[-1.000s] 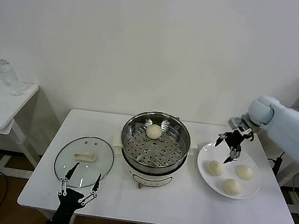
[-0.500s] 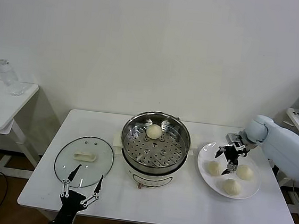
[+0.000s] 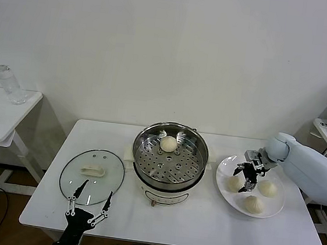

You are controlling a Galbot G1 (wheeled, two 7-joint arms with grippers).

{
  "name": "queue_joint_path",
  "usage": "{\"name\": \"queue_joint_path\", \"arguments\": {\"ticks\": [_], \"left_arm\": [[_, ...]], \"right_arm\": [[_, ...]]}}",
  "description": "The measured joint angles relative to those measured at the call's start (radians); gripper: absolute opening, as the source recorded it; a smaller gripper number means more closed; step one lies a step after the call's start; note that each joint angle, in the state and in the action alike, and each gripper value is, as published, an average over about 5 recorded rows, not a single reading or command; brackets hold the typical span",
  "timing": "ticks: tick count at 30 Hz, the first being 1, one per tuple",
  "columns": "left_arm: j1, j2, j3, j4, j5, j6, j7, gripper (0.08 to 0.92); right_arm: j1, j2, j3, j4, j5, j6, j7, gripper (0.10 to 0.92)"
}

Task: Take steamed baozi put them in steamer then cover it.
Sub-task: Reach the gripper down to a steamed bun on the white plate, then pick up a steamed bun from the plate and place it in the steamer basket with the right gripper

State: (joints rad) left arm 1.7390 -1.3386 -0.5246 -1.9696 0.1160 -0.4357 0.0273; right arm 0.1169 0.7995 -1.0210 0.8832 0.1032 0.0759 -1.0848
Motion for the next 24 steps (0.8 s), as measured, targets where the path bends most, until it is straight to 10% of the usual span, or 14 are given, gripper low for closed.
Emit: {"name": "queue_joint_path", "arguments": {"ticks": [24], "left_arm": [[-0.024,0.012,0.016,-0.012,-0.004,0.012,-0.01,0.823]], "right_arm": [[0.416,0.037,-0.163,0.164,0.124,-0.061,-0.191,0.636]]}}
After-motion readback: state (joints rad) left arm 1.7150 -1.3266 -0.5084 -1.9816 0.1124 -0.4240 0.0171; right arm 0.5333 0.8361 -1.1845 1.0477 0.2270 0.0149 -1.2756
